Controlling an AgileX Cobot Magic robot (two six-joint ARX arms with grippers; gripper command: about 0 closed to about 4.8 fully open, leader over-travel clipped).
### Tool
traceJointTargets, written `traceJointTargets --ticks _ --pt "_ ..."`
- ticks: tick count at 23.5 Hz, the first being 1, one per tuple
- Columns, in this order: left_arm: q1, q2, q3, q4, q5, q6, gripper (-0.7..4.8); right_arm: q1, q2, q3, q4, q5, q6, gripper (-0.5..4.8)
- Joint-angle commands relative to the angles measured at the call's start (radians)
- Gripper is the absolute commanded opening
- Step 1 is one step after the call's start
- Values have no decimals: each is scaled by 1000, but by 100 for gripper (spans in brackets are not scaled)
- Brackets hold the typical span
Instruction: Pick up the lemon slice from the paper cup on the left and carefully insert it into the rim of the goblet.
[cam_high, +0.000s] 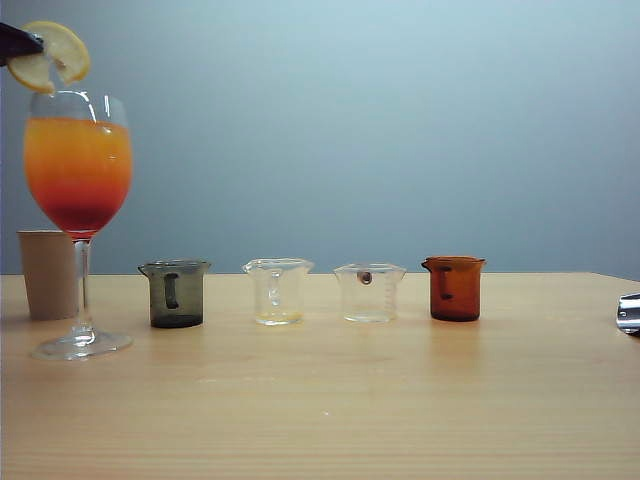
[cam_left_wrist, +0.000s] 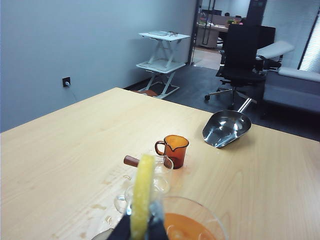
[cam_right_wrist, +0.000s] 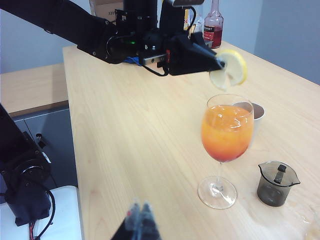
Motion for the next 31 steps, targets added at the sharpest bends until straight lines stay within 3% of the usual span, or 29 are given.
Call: traceJointTargets --ticks 1,31 --pt "6 -2 15 4 8 -6 -6 0 -2 4 13 -4 -2 -5" --pt "16 36 15 -57 37 50 -6 0 -2 4 13 -1 -2 -5"
